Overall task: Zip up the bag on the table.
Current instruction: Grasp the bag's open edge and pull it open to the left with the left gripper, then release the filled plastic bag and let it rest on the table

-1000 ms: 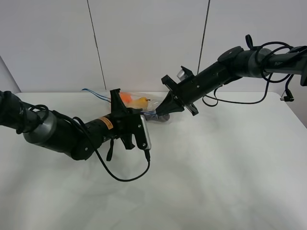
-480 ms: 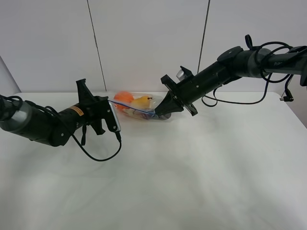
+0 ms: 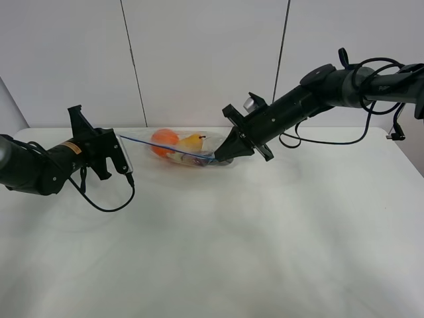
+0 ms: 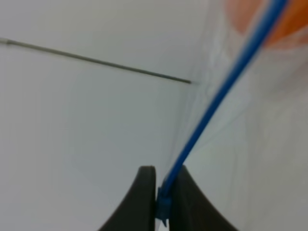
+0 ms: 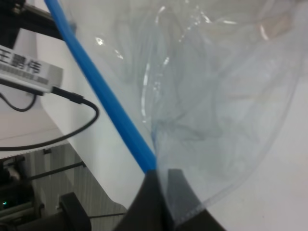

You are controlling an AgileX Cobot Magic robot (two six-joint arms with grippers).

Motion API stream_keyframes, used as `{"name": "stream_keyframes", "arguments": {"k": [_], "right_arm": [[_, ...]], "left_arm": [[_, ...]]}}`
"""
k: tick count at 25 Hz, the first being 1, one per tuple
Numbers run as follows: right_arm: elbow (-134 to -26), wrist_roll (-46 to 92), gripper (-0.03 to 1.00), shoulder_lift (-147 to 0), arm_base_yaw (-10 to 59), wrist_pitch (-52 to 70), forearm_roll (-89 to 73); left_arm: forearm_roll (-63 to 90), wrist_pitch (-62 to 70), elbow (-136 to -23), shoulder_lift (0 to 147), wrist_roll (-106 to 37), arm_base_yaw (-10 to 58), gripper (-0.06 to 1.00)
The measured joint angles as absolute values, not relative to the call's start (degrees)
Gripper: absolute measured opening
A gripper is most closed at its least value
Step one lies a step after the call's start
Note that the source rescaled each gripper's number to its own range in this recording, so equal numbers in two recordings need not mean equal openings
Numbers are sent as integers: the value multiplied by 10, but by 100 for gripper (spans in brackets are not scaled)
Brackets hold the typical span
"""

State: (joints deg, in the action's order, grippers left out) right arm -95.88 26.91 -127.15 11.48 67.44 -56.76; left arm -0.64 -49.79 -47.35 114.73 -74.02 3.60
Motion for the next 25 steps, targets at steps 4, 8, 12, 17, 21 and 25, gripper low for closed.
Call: {"name": "stream_keyframes", "arguments": {"k": [4,8,12,17,21,25], "right_arm": [[-959,269,0,-1272,115,677,-561],[-959,269,0,-1272,115,685,-546],[-959,269,0,-1272,115,687,-545],[-959,269,0,-1272,115,690,-544],[-959,269,0,-1272,115,691,-543],[-959,269,0,-1272,115,691,-543]], "left_arm": [[-33,-500,-473,1147,-721,33,4],[-43,-501,-473,1147,-654,28,35],[-42,-523,-473,1147,-604,15,75],[-40,-573,-473,1147,-558,-38,89],[-34,-604,-473,1147,-404,-66,91],[-11,-606,-473,1147,-208,-66,91]]}}
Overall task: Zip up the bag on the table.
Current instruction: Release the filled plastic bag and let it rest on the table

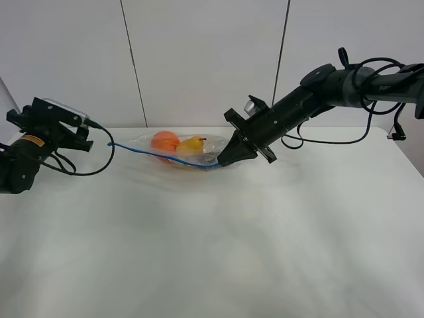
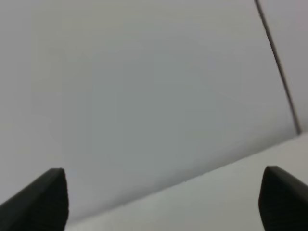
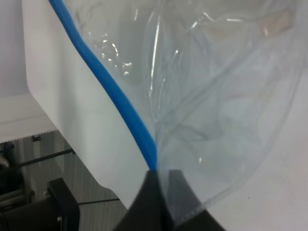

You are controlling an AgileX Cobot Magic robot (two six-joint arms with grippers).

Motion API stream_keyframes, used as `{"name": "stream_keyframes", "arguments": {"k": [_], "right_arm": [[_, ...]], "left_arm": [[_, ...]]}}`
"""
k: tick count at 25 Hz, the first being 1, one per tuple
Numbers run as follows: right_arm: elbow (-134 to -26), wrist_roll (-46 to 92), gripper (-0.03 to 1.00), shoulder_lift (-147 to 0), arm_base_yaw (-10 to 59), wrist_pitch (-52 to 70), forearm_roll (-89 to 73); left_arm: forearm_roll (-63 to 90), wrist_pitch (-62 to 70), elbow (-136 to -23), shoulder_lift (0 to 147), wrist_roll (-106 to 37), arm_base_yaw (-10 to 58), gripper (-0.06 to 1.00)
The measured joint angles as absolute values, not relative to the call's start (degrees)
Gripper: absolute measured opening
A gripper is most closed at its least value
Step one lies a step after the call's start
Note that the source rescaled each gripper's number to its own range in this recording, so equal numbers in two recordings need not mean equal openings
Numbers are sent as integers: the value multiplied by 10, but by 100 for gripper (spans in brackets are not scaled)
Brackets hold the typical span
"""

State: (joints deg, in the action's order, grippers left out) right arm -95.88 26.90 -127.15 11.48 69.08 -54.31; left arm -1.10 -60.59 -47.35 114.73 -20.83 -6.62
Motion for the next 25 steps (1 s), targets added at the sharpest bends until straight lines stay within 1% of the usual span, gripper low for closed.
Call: {"name": "stream_keyframes", "arguments": {"k": [3,6,10,12,16,18,22,25], "right_arm": [[-959,269,0,-1272,115,691,-543],[-959,269,0,-1272,115,691,-543],[-959,269,0,-1272,115,691,-543],[-959,269,0,-1272,115,691,-543],[-959,269,0,-1272,115,691,-543],[-959,269,0,-1272,115,691,-543],[-959,269,0,-1272,115,692,-543],[-959,269,0,-1272,115,692,-543]], "left_arm": [[0,-574,-473,1140,-106,-66,91],[-18,-478,-483,1121,-56,-66,91],[-69,-250,-538,1089,-4,-66,91],[-87,-100,-585,1082,10,-66,91],[-96,185,-684,1082,15,-66,91],[-91,287,-728,1081,12,-66,91],[-17,449,-809,1079,-47,-66,91],[36,532,-850,1079,-85,-66,93]]}}
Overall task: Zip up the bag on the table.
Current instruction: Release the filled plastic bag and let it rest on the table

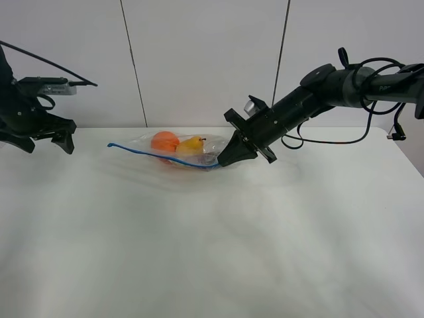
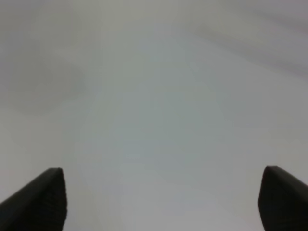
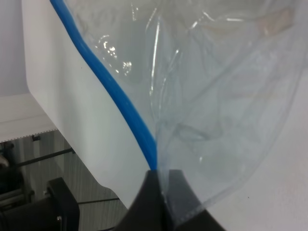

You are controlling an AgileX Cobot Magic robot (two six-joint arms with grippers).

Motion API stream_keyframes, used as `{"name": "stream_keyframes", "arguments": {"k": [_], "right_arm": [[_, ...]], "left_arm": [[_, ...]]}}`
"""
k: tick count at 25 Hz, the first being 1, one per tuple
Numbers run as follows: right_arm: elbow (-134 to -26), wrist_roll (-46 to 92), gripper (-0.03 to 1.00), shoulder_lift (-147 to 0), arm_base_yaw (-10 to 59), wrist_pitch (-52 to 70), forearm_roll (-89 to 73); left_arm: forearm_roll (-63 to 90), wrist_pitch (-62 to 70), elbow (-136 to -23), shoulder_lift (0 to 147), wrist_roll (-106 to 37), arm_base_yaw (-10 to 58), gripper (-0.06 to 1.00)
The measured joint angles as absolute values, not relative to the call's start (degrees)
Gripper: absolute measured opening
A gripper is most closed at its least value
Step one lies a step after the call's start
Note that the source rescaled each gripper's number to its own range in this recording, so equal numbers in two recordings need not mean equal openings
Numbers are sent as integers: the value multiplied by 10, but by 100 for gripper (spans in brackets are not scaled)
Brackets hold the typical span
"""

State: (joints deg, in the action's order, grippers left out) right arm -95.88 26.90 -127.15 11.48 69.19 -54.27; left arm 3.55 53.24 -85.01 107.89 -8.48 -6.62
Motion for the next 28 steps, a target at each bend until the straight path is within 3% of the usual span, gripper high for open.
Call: {"name": "stream_keyframes", "arguments": {"k": [5,17,28], "right_arm": [[-959,269,0,-1272,115,692,-542],[-959,269,0,-1272,115,692,-541],[-959,269,0,-1272,115,691,-539]], "left_arm": [[95,615,-877,1079,-110,-63,99],[95,692,-868,1071,-104,-7,100],[40,695,-615,818,-71,-7,100]]}}
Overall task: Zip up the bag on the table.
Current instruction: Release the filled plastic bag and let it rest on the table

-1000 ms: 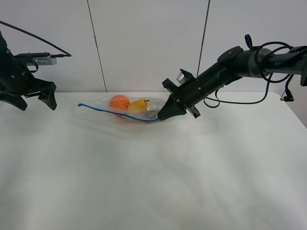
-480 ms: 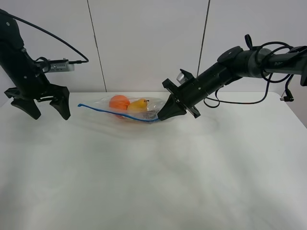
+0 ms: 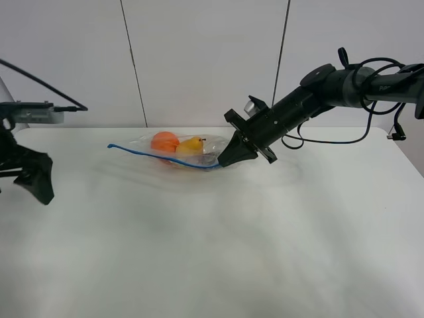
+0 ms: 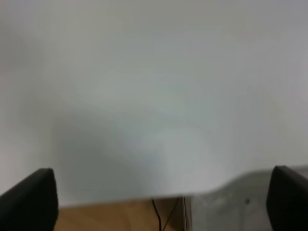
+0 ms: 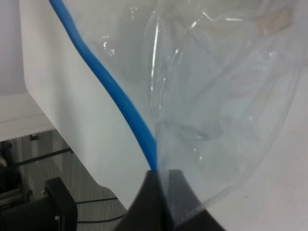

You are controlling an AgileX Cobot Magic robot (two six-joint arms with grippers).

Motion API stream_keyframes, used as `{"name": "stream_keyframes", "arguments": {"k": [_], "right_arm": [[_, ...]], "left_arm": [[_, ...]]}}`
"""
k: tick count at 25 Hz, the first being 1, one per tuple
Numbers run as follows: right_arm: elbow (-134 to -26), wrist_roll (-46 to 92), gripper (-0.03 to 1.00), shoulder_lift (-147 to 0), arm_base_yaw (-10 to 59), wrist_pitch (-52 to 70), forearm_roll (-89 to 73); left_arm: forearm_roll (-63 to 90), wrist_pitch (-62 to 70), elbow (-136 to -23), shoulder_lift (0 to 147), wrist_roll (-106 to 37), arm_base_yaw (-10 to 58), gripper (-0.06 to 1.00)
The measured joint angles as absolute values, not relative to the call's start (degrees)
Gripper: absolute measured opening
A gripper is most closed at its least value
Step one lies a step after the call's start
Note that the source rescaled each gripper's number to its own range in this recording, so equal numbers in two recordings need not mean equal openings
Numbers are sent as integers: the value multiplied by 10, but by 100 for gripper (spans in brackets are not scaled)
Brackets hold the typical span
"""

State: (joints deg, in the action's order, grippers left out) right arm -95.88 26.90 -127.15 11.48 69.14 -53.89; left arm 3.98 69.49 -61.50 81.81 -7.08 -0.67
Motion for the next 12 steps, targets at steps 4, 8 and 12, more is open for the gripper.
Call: {"name": "stream_keyframes", "arguments": {"k": [4,8,12], "right_arm": [[-959,269,0,-1272,115,691,-539],[-959,269,0,-1272,115,691,-539],[-959,269,0,-1272,115,691,-539]], "left_arm": [[40,695,-520,696,-68,-7,100],[58,695,-452,583,-67,-7,100],[74,682,-385,478,-67,-7,100]]}}
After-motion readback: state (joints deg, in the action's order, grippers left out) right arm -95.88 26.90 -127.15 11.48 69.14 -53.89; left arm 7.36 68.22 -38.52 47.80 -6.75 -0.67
